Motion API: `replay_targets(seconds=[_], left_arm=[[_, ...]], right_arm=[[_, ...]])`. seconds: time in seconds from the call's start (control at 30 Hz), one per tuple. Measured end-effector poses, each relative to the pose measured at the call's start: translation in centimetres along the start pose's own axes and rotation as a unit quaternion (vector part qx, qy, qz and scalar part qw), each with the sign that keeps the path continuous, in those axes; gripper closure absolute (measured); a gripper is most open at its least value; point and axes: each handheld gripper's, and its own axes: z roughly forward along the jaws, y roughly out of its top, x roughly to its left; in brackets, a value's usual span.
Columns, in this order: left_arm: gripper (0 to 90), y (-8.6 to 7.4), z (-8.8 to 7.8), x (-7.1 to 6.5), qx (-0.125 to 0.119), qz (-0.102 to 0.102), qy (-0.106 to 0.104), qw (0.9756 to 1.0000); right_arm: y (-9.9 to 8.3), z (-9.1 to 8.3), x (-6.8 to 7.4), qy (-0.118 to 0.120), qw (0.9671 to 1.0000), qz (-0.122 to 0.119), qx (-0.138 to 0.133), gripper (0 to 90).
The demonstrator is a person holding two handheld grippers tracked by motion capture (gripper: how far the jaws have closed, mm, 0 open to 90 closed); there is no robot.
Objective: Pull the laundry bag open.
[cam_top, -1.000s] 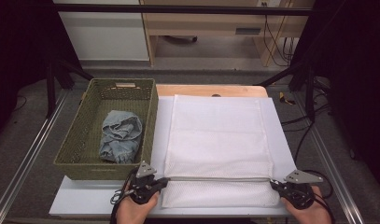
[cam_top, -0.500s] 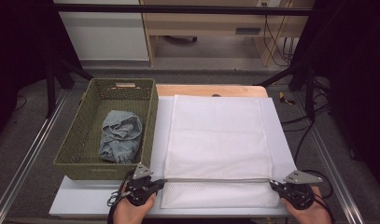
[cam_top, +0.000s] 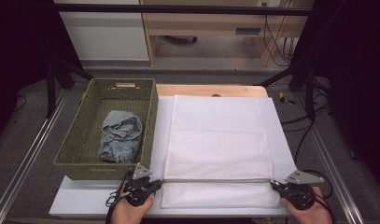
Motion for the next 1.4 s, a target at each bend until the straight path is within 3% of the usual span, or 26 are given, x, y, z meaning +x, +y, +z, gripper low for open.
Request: replay_targets(seconds=[0.6, 0.83, 0.87, 1.0, 1.07, 1.27, 1.4], left_arm=[[86.9, -0.1, 0.3, 0.0, 0.009, 0.003, 0.003, 0.9999], [86.6, -0.1, 0.4, 0.0, 0.001, 0.000, -0.001, 1.0000], [86.4, -0.2, 0.5, 0.0, -0.001, 0.001, -0.003, 1.0000], [80.0, -0.1, 0.7, -0.5, -0.008, 0.005, -0.012, 0.9999], [77.6, 0.0, 0.9, -0.8, -0.008, 0.012, -0.009, 0.9999], [71.7, 0.3, 1.5, -1.8, -0.021, 0.037, -0.023, 0.9988], [67.1, 0.3, 2.4, -2.4, -0.006, 0.055, -0.033, 0.9979]], right_arm=[[-0.2, -0.1, -0.1, 0.005, 1.0000, 0.001, -0.001, 86.3], [-0.3, 0.2, -0.2, 0.012, 0.9999, -0.001, 0.002, 84.0], [-0.3, 0.2, -0.2, 0.012, 0.9999, -0.002, -0.001, 81.8], [-0.2, -0.3, -0.5, 0.010, 0.9990, 0.005, -0.044, 57.1], [0.0, -0.6, -0.5, 0.001, 0.9982, 0.006, -0.060, 50.3], [0.7, -0.6, 0.3, -0.006, 0.9965, -0.008, -0.083, 37.2], [1.3, -0.3, 1.4, 0.001, 0.9952, -0.034, -0.092, 30.0]])
